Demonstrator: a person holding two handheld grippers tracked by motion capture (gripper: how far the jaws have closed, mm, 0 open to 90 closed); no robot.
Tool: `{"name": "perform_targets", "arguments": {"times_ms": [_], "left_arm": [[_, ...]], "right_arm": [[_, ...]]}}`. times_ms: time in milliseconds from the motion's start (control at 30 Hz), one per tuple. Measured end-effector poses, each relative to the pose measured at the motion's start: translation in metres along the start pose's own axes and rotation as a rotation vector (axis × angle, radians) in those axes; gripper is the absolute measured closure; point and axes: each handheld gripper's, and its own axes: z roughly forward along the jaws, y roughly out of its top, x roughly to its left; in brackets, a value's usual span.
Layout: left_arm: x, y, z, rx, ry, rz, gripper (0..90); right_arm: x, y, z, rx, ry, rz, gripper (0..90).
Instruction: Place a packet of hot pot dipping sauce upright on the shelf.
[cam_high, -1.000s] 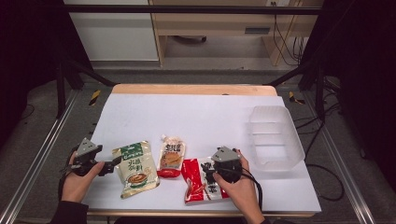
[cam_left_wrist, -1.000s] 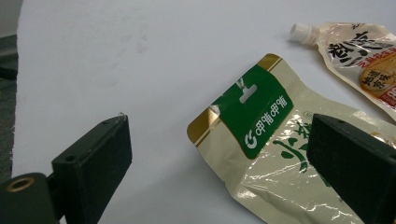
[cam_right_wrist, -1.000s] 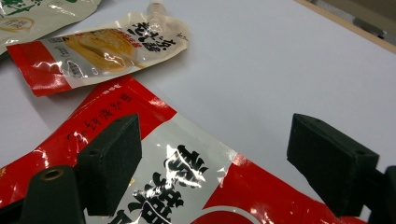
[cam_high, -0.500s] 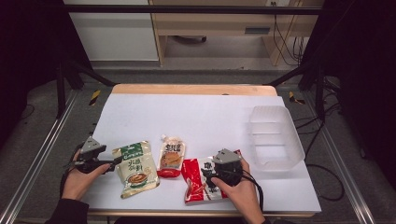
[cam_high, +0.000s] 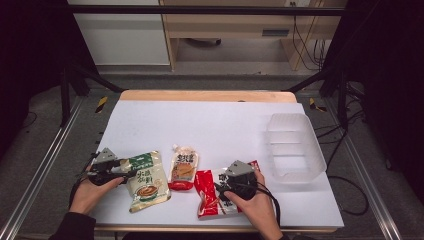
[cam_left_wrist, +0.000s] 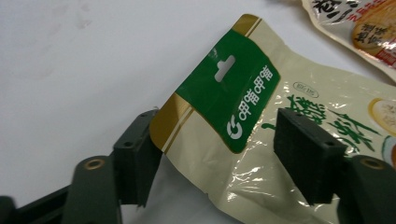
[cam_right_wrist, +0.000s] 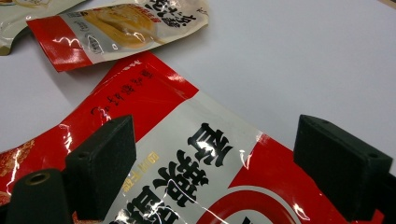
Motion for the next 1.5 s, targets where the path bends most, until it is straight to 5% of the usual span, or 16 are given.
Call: {"name": "perform_targets", "arguments": {"times_ms": [100,300,633,767,867,1067,1400,1500], "left_arm": [[0.001,-0.001,-0.005,-0.013,-0.034,-0.013,45.8],[-0.002,-0.003,-0.013,-0.009,-0.103,0.021,54.5],[0.003,-0.003,-0.005,0.067,-0.044,0.007,85.5],[0.0,0.002,-0.011,0.072,-0.046,0.016,89.6],[-0.005,0.01,-0.025,0.061,-0.027,0.03,90.0],[-0.021,0.029,-0.066,-0.038,-0.049,0.06,90.0],[-0.058,0.061,-0.121,-0.101,-0.115,0.195,90.0],[-0.065,0.07,-0.131,-0.105,-0.09,0.224,90.0]], "right_arm": [[-0.001,0.0,0.0,0.004,0.001,0.0,14.2],[-0.001,0.0,0.0,0.009,0.003,-0.002,14.3],[0.001,0.001,0.001,0.016,0.005,-0.015,14.5],[0.001,0.001,0.001,0.014,0.005,-0.019,14.5],[0.001,0.001,0.0,0.01,0.003,-0.019,14.4],[0.003,0.003,-0.003,0.0,0.014,-0.023,13.5],[0.008,0.027,-0.018,-0.011,0.114,-0.072,18.4],[0.01,0.04,-0.02,0.006,0.146,-0.105,21.6]]}}
